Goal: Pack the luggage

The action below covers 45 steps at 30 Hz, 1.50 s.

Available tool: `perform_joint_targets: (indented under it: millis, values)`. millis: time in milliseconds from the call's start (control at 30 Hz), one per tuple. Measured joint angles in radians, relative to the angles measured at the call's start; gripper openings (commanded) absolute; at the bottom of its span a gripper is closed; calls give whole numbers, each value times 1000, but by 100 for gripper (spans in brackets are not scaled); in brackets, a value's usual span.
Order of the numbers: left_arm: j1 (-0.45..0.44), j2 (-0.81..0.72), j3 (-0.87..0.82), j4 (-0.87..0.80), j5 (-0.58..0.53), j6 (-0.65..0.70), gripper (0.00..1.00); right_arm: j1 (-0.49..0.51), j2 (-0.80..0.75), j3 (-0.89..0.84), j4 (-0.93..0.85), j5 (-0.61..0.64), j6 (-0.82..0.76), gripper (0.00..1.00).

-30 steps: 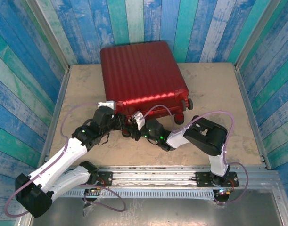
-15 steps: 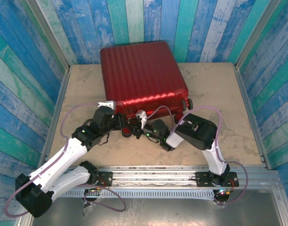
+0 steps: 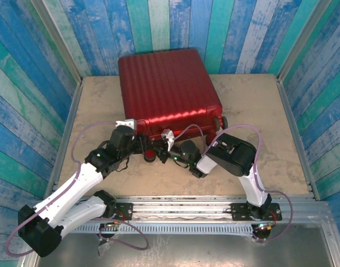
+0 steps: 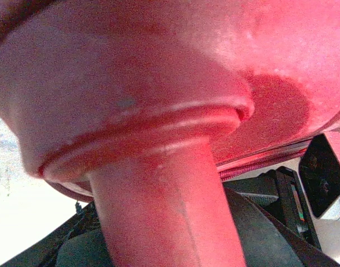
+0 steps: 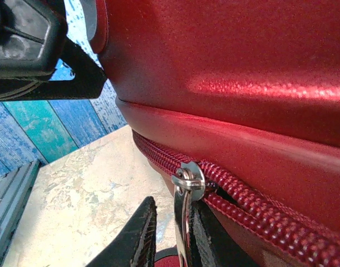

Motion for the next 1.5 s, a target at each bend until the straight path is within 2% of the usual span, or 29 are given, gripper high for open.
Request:
perform_joint_targets:
  millis: [167,633,900,1167,1500]
  values:
    - [-2,0,-3,5,-6,-12,0,-7,2,2,9,-13,12,1]
    - [3,-29,-28,33,-23,-47,0,-29,-9,-28,30,-80,84,0]
    - [79,-69,-55,46,45,-48,0,-72,-101,-139,46,-75,124,0]
    - [168,-85,-65,50,165,-42,0,-88,-160,-186,18,-57,108,0]
    - [197,-97,-66,42,180,-34,0,-104,-265,-232,-110,-49,45,0]
